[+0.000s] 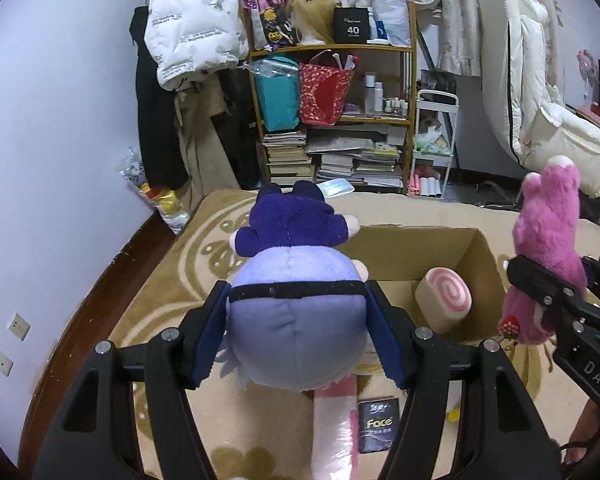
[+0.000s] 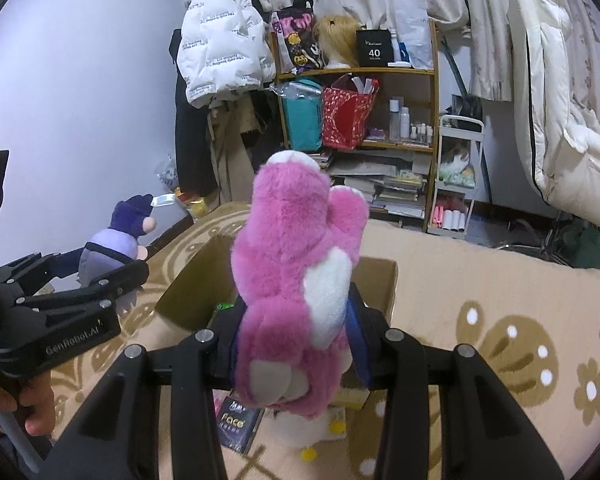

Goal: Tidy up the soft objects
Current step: 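Lift lavender doll with left tool while right tool carries pink bear over box, then open left tool to drop lavender doll in box while right tool drops pink bear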

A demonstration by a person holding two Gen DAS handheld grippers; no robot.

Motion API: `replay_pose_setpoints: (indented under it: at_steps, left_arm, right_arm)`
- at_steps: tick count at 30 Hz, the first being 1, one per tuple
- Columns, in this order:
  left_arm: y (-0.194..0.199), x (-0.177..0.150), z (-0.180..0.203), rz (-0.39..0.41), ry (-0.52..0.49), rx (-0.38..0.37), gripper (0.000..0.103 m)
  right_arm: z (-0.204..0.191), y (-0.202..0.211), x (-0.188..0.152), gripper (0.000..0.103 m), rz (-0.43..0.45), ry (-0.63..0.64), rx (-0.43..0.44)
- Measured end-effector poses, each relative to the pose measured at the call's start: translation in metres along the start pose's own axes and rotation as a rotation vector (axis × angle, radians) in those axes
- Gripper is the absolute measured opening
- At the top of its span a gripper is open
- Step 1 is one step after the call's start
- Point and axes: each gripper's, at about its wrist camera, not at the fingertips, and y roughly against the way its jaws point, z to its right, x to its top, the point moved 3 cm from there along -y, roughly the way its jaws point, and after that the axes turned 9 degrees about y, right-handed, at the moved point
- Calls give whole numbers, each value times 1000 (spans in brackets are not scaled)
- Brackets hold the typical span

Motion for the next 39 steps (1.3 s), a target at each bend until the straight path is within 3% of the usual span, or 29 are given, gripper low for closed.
replay_pose_setpoints:
  at_steps: [15,27,32,35,36,39]
  left_arm:
    - [-36,-8,19,-23,-32,8,65]
    - [-64,-15,15,-73,24,-3,66]
    - [-72,-18,13,-100,26,28,69]
    - [-71,-16,12,-93,26,38,77]
    - [-69,-16,11,-84,29,42,80]
    - [-65,-13,6,-65,37,59,85]
  right_arm:
    - [18,-35,-5,45,-42,-33,9]
    - [25,-64,-22,47,-105,-62,49]
    - [23,-71,-26,47,-131,-51,55]
    - [24,-71,-28,58,-137,-57,55]
    - [25,-71,-28,67,-133,-61,56]
    - [24,-66,-27,71,-117,-58,58]
